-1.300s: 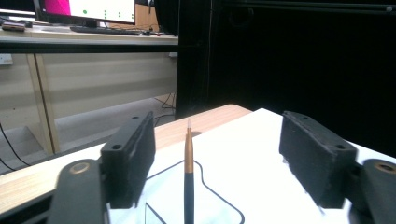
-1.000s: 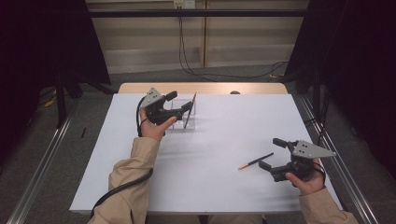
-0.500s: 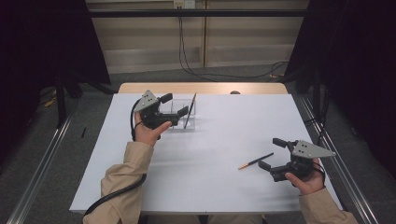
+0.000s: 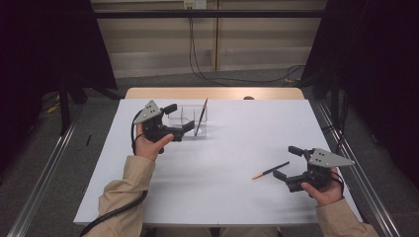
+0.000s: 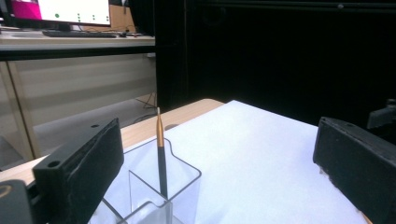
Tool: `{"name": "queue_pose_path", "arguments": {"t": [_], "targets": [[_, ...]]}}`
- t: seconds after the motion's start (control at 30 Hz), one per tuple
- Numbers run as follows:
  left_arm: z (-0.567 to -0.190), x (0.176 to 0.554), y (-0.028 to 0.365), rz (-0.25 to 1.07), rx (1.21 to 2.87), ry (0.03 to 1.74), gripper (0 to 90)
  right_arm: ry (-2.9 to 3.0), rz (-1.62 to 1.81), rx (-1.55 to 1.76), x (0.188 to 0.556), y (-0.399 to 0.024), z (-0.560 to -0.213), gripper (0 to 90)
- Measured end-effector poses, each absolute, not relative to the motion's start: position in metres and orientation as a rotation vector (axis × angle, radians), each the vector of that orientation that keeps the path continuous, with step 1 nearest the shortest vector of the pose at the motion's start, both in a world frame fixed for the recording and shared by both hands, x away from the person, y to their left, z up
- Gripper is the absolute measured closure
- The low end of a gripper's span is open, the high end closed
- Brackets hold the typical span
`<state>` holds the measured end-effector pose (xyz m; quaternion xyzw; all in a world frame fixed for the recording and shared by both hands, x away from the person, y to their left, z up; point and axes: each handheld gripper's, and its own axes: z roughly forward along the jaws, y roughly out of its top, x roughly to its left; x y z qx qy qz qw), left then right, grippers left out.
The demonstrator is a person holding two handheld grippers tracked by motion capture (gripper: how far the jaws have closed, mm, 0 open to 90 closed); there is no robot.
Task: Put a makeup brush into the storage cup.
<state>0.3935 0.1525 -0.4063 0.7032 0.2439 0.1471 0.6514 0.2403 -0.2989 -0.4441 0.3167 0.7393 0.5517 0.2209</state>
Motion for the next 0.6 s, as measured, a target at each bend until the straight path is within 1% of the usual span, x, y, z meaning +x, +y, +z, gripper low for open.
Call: {"name": "queue_pose_path", "arguments": {"t": [0.13,0.6], "targets": [[-0.404,0.39,0.155,0.313,1.596,0.535,1.0,2.044,1.525,0.876,0.24,-0.299,-0.444,0.0],[-0.404,0.378,0.17,0.301,1.618,0.508,0.0,2.043,1.525,0.877,0.241,-0.299,-0.444,0.0]]}}
